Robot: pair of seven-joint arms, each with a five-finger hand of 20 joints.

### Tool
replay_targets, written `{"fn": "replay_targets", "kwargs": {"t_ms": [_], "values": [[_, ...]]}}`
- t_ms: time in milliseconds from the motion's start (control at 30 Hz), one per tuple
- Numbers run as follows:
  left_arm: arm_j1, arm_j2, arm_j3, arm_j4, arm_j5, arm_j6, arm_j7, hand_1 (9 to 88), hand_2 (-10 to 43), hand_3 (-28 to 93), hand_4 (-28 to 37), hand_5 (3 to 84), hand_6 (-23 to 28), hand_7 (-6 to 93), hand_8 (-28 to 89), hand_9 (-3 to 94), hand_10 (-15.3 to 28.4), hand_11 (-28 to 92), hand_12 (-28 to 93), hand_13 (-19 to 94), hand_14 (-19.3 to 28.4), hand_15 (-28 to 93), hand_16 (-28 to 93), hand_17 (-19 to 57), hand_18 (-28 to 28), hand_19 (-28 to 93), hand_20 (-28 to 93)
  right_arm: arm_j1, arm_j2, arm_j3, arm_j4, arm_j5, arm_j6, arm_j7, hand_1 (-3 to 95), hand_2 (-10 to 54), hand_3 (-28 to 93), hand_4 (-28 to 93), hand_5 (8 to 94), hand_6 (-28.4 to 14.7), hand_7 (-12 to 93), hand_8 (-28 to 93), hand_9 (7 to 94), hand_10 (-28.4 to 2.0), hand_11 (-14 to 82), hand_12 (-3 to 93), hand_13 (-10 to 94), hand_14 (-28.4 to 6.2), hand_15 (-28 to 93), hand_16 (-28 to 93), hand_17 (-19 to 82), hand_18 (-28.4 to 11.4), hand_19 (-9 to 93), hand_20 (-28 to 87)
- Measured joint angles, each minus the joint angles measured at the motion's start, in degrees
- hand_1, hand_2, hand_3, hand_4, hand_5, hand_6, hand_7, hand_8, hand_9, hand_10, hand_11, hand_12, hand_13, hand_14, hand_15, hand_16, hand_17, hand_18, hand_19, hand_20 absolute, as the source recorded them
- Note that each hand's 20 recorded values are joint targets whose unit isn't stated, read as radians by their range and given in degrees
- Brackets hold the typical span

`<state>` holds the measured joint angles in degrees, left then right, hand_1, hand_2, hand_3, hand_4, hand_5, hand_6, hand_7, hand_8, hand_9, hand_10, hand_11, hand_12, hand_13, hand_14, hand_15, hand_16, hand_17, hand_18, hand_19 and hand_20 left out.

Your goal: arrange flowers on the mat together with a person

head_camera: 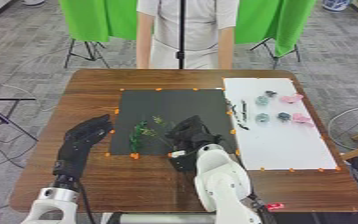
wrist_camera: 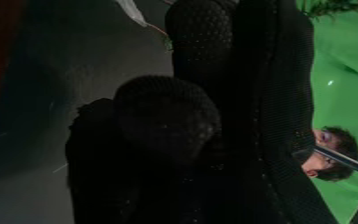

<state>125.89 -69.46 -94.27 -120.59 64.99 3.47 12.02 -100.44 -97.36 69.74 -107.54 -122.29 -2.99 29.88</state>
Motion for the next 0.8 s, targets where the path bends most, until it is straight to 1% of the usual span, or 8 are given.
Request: {"fn": "replay_targets", "kwargs": {"t_ms": [267,667,800], "values": [[0.1,0.01,-0.02,-0.15,0.00,-0.03,-0.21,40.4,-7.7,61,-11.0,49.6,0.4,17.9,-8,45.4,12.1,20,15,36,16.0,15,5,7.8,11.7,7,22,0.3,-0.4,-0.1,0.8,0.0,0.0,-0.4,85.7,-9.5,-28,33,88.0,-1.4,18,8,93.7,-10.1,37.7,13.6,94,-1.5,58,17,75,-7.7,93,27],[0.1,0.01,-0.06,-0.16,0.01,-0.07,-0.56,40.3,-7.9,62,-11.0,49.6,0.5,17.8,-8,45.2,12.2,20,15,36,16.1,15,5,7.6,11.8,7,22,0.3,-0.5,0.0,1.1,-0.5,0.8,-2.2,83.7,-9.5,-28,30,86.7,-1.8,16,7,93.7,-10.2,37.3,13.8,94,-1.6,58,17,75,-7.5,93,27],[0.1,0.01,-0.06,-0.16,0.02,-0.07,-0.58,40.3,-7.8,61,-11.1,49.5,0.5,17.8,-8,45.2,12.1,20,15,36,16.1,15,5,7.5,11.9,7,22,0.3,-0.5,0.0,1.1,-0.5,0.6,-2.8,81.5,-9.5,-28,33,85.7,-1.9,15,6,93.7,-10.2,37.3,13.8,94,-1.7,58,17,75,-7.5,93,26]]}}
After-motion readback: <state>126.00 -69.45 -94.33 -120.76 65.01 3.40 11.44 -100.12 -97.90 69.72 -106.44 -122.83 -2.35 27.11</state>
